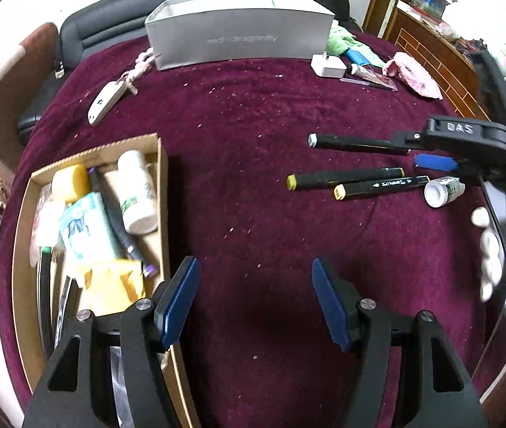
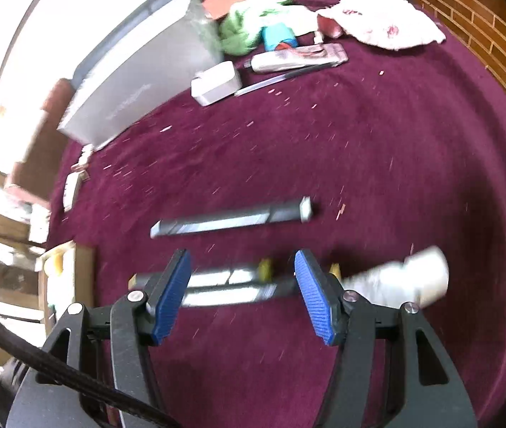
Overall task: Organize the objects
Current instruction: 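Approach black marker with left tool while right tool approaches white green-label bottle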
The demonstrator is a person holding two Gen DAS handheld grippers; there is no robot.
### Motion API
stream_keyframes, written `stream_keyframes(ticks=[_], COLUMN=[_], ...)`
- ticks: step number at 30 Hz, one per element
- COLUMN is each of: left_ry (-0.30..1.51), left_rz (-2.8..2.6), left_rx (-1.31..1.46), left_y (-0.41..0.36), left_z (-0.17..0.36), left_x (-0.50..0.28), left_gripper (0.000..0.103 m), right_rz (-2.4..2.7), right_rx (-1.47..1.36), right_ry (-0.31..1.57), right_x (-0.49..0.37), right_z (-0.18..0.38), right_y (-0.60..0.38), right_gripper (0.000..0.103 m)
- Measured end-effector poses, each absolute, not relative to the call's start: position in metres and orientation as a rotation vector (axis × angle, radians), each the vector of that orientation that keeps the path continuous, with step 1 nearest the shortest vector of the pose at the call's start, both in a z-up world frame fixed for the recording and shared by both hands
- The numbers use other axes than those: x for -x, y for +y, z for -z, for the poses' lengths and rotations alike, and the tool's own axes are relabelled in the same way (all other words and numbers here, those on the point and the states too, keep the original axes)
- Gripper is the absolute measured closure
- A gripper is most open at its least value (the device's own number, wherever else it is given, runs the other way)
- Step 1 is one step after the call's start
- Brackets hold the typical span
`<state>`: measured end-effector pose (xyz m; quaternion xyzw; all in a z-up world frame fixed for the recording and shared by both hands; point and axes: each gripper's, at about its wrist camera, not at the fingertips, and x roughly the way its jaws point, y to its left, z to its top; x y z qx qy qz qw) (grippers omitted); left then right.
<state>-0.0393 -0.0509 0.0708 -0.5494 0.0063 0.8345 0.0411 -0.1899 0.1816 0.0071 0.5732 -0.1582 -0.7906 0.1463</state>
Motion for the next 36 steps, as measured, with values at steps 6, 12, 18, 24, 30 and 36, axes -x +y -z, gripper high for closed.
stream_keyframes(ticks=[6, 12, 18, 24, 30, 36], left_ry=[-0.070, -0.109, -0.141, -0.287, -0.314, -0.271], left_rz=[-2.553, -2.510, -2.416, -2.387, -2.362, -2.387], left_rx=[1.700, 1.691, 1.695, 1.781, 1.836, 1.833], left_y=[-0.067, -0.065, -0.045, -0.017, 0.006, 0.010], left_z=[-0.066, -0.063, -0.055, -0.035, -0.017, -0.016], left_x=[0.039, 0.040, 0.035, 0.022, 0.001, -0.005], left_gripper=[0.044, 0.044, 0.044, 0.044, 0.044, 0.044], right_rz=[2.012, 1.649, 1.843, 2.174, 2.295, 2.342], right_rx=[-1.746, -1.831, -1.657, -1.656, -1.731, -1.775], right_ry=[-0.514, -0.468, -0.668, -0.630, -0.634, -0.603], right_x=[0.181, 0.125, 0.109, 0.112, 0.118, 0.139], right_z=[0.005, 0.016, -0.022, -0.033, -0.016, -0.007], right_y=[0.177, 0.153, 0.219, 0.274, 0.285, 0.274], right_gripper=[0.035, 0.034, 0.034, 0.034, 0.034, 0.035])
